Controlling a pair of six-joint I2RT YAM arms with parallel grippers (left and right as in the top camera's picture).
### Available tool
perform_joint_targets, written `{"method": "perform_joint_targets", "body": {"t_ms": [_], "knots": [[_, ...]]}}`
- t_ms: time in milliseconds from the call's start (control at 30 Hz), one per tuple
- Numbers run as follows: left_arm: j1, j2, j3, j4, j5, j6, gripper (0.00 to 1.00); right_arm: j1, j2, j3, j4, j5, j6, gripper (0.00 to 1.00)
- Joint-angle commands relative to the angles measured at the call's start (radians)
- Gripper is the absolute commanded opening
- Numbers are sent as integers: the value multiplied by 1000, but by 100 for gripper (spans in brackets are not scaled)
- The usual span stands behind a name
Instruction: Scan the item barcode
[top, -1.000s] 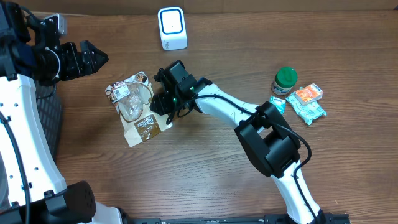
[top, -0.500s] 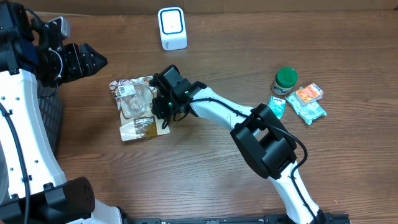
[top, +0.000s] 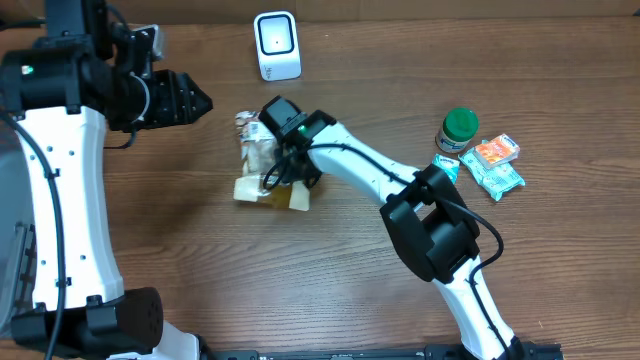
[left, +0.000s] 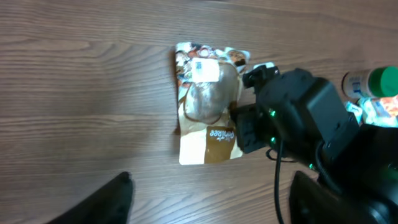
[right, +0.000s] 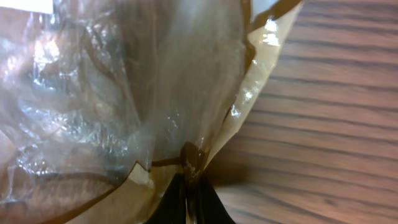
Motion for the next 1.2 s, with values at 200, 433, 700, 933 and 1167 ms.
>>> {"method": "perform_joint_targets", "body": {"t_ms": [200, 433, 700, 933, 1167], "knots": [[-129, 147, -190, 148, -75, -153, 24, -148, -4, 125, -66, -367, -151, 25], [-168, 331, -206, 233, 12, -152, 4, -287, -77, 143, -146, -637, -273, 41], [-222, 528, -206, 332, 99, -94, 4, -322, -77, 47, -133, -601, -299, 44], [-218, 608, -206, 419, 105, -73, 4, -322, -77, -63, -53, -607, -294, 38], [-216, 608, -224, 435, 105, -58, 4, -322, -77, -143, 61, -706, -286, 42]]}}
